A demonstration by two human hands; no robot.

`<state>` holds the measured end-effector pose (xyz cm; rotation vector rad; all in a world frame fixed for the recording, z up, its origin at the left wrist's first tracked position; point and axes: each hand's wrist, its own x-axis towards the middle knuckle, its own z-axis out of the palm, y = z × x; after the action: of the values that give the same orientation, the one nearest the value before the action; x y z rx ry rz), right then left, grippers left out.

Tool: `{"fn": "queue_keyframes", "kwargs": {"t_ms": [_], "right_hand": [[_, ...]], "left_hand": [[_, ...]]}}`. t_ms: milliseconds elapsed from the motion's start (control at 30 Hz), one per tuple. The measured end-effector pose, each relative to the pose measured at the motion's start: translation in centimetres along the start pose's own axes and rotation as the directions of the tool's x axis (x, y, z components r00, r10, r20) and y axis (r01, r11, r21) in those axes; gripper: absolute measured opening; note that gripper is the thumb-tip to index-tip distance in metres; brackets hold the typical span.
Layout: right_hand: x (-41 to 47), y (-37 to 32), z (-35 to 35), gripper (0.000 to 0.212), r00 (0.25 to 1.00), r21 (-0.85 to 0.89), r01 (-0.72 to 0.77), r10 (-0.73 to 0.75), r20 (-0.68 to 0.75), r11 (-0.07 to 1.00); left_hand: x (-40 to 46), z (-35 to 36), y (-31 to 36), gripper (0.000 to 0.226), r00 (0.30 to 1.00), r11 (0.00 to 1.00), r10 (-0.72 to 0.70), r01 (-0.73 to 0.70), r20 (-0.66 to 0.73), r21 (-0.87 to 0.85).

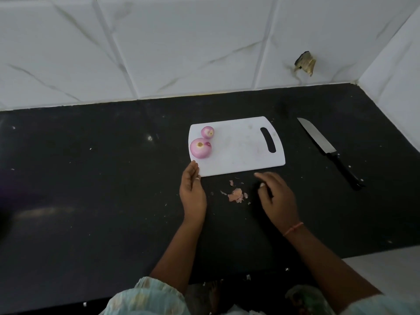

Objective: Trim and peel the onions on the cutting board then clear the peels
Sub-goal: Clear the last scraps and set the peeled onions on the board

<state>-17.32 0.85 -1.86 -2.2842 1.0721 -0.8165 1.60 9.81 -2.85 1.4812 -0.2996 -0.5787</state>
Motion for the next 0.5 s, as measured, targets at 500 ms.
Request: {"fn": "queue_keyframes", "kwargs": {"t_ms": [500], "right_hand": [[-0.9, -3.6, 5.7, 0.061, 0.910, -0.231, 0.168, -0.060, 0.411, 0.958]], "left_hand": [[-1.9, 2.1, -0.7, 0.047, 0.998, 0.982, -0.055, 0.059, 0.026, -0.177]]}}
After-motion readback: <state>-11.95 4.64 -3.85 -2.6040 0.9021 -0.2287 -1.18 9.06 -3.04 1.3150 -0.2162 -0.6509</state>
